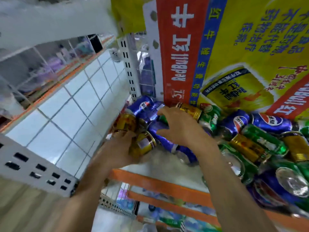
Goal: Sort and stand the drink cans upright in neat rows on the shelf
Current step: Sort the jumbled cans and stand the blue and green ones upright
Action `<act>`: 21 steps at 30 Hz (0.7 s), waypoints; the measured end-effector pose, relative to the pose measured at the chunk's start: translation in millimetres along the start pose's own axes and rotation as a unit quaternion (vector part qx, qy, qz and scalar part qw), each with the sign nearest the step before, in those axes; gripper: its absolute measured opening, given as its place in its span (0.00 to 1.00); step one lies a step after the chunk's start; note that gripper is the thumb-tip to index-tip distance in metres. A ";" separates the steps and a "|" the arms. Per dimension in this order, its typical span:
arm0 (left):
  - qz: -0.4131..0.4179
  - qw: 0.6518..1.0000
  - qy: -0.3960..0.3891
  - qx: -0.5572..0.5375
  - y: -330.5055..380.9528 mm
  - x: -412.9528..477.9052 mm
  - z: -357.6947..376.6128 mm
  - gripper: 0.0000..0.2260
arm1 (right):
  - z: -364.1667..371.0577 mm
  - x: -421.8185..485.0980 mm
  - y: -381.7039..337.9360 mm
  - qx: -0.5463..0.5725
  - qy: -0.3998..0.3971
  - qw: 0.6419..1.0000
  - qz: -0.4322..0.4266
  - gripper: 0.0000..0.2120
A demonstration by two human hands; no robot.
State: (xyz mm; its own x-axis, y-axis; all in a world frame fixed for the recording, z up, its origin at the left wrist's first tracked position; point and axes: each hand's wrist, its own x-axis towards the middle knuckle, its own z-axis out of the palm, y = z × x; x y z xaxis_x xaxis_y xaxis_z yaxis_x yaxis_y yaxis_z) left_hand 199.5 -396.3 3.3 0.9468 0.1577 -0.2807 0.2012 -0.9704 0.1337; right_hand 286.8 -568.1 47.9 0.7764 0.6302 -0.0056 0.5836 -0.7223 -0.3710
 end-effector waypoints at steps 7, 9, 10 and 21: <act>-0.011 1.000 -0.001 0.007 -0.6 7.5 18.2 0.38 | 29.5 29.9 -0.4 -0.108 -0.106 0.982 0.109 0.21; -0.023 0.999 0.028 -0.025 -0.3 6.5 20.3 0.33 | 30.3 36.2 1.7 -0.116 -0.138 0.977 0.114 0.21; -0.028 0.998 0.042 -0.038 0.2 6.1 20.6 0.31 | 28.5 40.3 1.4 -0.123 -0.154 0.974 0.109 0.22; -0.003 0.998 0.055 -0.010 -10.7 -0.4 -4.3 0.20 | 15.4 65.7 0.4 -0.236 -0.229 0.944 -0.023 0.29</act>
State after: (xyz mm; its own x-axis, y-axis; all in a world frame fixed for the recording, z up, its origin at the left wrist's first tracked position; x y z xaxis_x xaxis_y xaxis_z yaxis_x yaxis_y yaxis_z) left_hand 198.1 -385.2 6.0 0.9672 0.1829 -0.1764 0.2103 -0.9657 0.1521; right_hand 334.4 -522.6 33.1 0.6257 0.6437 -0.4405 0.7396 -0.6691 0.0729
